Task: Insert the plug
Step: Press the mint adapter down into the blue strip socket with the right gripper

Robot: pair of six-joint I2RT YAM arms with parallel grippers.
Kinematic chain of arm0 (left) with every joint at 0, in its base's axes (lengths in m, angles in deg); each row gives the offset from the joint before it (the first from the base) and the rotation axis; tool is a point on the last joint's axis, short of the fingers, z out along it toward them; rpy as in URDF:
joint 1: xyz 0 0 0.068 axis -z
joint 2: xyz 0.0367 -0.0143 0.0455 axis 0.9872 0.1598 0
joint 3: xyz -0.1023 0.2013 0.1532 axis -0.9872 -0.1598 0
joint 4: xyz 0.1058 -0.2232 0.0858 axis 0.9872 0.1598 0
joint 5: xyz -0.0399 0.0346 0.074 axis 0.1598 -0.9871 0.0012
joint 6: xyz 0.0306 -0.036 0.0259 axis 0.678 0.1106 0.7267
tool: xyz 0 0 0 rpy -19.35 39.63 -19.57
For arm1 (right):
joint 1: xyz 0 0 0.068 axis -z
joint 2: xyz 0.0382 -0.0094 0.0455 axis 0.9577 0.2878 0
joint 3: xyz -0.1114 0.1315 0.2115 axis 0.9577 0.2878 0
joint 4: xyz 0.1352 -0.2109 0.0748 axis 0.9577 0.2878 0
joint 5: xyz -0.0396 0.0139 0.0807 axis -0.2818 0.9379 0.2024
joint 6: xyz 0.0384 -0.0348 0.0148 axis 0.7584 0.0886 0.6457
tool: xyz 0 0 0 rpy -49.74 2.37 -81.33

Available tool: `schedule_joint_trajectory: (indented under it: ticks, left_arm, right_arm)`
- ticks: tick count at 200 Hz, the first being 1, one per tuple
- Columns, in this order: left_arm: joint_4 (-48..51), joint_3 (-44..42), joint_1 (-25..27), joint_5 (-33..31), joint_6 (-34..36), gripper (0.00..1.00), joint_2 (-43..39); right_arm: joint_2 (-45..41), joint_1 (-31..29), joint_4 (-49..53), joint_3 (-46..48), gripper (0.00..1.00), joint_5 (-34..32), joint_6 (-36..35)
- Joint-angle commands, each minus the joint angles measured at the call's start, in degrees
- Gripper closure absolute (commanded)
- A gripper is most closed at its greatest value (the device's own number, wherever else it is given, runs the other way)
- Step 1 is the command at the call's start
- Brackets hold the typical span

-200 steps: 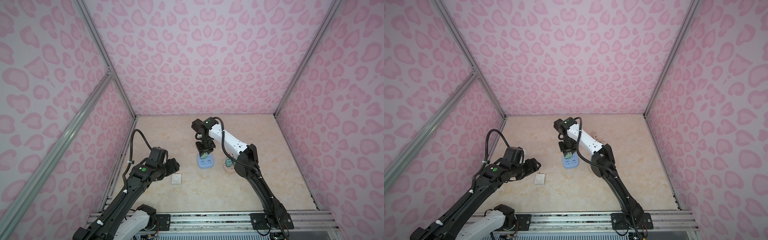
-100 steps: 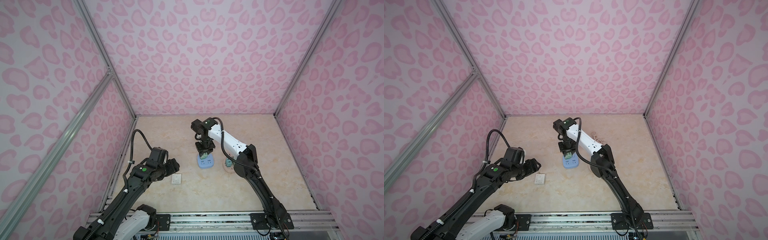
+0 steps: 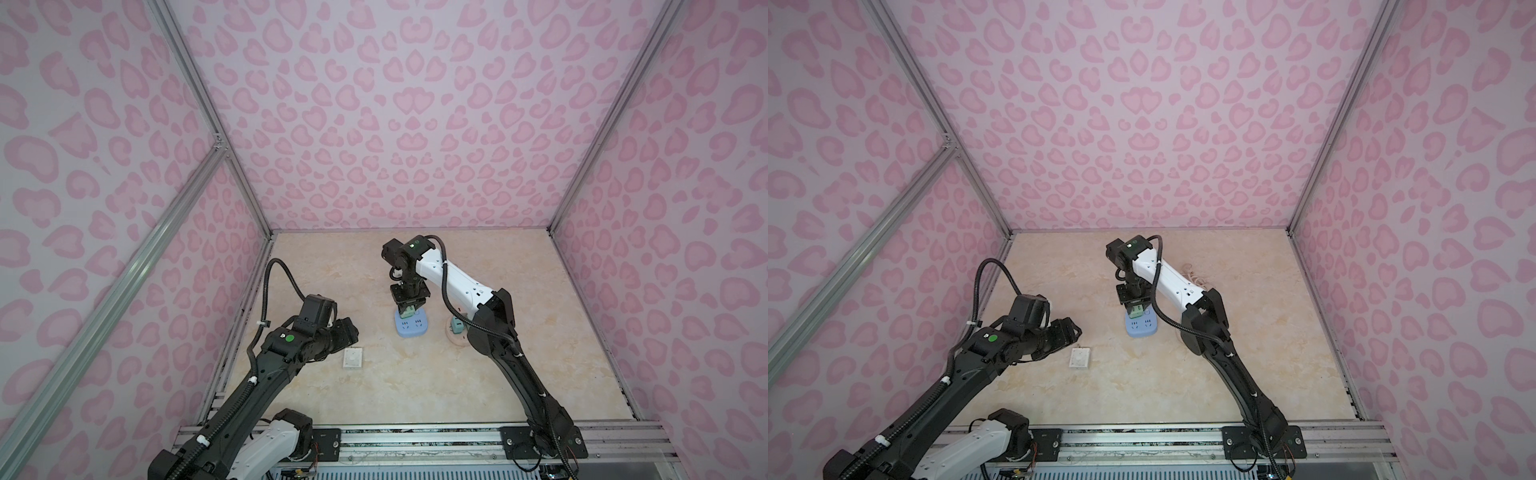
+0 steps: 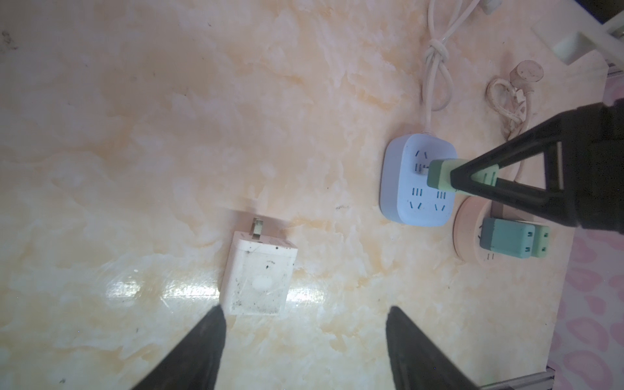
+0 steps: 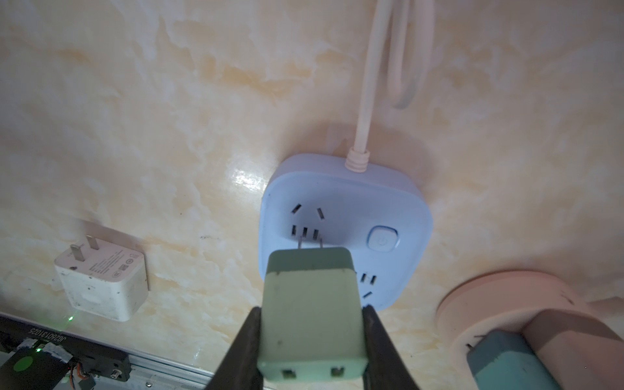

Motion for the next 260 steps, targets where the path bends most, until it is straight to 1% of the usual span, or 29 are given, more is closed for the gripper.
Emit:
schedule_joint_trajectory:
  ticks: [1,58,124,172,211,260]
  left_arm:
    - [-1.41,-0.17,0.02,-0.61,0.50,0.23,0.39]
    - [-2.32,-0.31,0.02,-0.17,0.43,0.23,1.33]
    - [-2.61,-0.39,0.02,-0.17,0.48,0.23,1.76]
    - [-2.74,-0.50,0.02,-0.17,0.52,0.23,1.91]
    - [-2.64,-0.47,0.03,-0.24,0.43,0.23,1.93]
    - [-3.95,-0.65,0.06,0.61,0.26,0.24,3.07]
  right_arm:
    - [0.84,-0.13,-2.12,0.68,1.00,0.42,-0.05]
    - [1.41,-0.11,-2.11,0.81,1.00,1.34,-0.38]
    - [-0.61,-0.21,-3.06,1.51,1.00,1.45,-0.18]
    - [0.77,-0.20,-2.97,2.60,1.00,1.17,-0.47]
    - [0.92,-0.39,-2.14,2.19,1.00,-0.99,0.04]
    - [3.10,-0.43,1.54,-1.22,1.00,-3.59,-0.28]
